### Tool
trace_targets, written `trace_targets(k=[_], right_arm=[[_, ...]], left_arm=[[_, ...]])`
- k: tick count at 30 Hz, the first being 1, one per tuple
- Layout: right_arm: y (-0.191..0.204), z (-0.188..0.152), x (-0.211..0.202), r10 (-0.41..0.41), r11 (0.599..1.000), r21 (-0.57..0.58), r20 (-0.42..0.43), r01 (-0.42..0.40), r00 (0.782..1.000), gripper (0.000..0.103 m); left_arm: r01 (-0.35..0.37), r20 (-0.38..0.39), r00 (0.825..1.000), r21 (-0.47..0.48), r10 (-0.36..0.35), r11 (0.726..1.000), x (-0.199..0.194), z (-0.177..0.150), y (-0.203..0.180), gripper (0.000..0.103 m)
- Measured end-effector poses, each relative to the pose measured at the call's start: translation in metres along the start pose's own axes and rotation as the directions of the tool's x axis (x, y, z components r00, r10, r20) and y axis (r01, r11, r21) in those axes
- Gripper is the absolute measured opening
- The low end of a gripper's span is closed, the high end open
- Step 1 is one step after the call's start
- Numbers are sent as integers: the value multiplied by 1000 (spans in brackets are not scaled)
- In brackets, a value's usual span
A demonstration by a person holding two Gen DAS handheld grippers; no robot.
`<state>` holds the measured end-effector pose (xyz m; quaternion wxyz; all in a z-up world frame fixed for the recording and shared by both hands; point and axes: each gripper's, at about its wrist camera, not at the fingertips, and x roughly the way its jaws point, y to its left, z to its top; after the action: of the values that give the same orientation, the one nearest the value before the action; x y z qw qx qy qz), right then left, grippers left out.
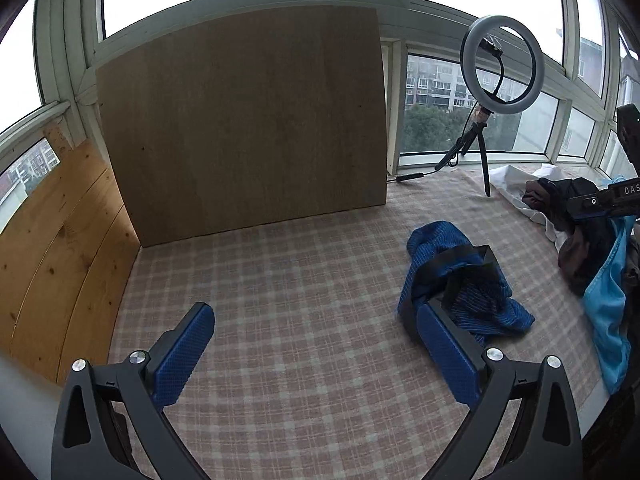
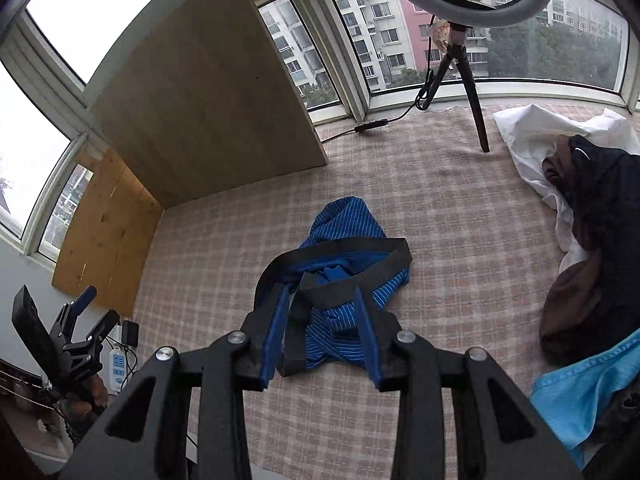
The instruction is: Fold clothes
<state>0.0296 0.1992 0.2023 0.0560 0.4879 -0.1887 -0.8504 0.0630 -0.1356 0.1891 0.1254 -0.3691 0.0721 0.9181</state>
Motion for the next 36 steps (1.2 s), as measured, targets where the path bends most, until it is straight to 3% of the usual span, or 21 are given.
trace_targets(k=[5,9,11,13,15,18,20,25,28,29,32,34,36], right_arm=[[-28,-23,24,-15,997,76,-57,19,998,37],[-52,-26,15,-14,994,104,-28,17,999,37],[-66,-26,6,-25,992,121,4,24,1000,38],[-83,-26,-5,-23,988,151,37,17,999,41],[-100,-28,-16,-39,985,173,60,28,997,45],[-121,-33,-31,-72,982,179,92,54,993,45],[-132,-38,-39,-95,981,178,121,73,988,45],[-160,-53,-44,-69,972,235,158,31,985,45],[-175,-62,-36,-53,961,276,152,9,987,45],[-179,-65,-34,-49,958,288,150,4,988,45],[-191,-70,-24,-44,947,322,137,-2,990,45],[-197,-72,-16,-46,938,347,127,-1,991,45],[-201,-73,-9,-40,929,370,121,-7,992,45]], left_arm=[[91,-70,994,94,-84,991,48,5,-33,101],[185,-107,979,127,-172,975,82,39,-74,100],[270,-139,958,151,-250,951,93,53,-102,100],[358,-189,928,221,-320,907,104,63,-140,100],[361,-232,926,324,-296,875,116,67,-180,100],[294,-251,948,461,-195,837,143,73,-226,98],[263,-264,954,520,-140,813,164,79,-241,91],[278,-332,941,638,-69,719,205,71,-252,76],[287,-357,934,709,-23,644,224,57,-256,75],[290,-361,932,719,-18,632,226,52,-255,75],[319,-393,919,710,-24,628,233,46,-252,75],[336,-408,912,700,-33,631,235,44,-251,68],[343,-411,910,691,-45,637,233,43,-250,39]])
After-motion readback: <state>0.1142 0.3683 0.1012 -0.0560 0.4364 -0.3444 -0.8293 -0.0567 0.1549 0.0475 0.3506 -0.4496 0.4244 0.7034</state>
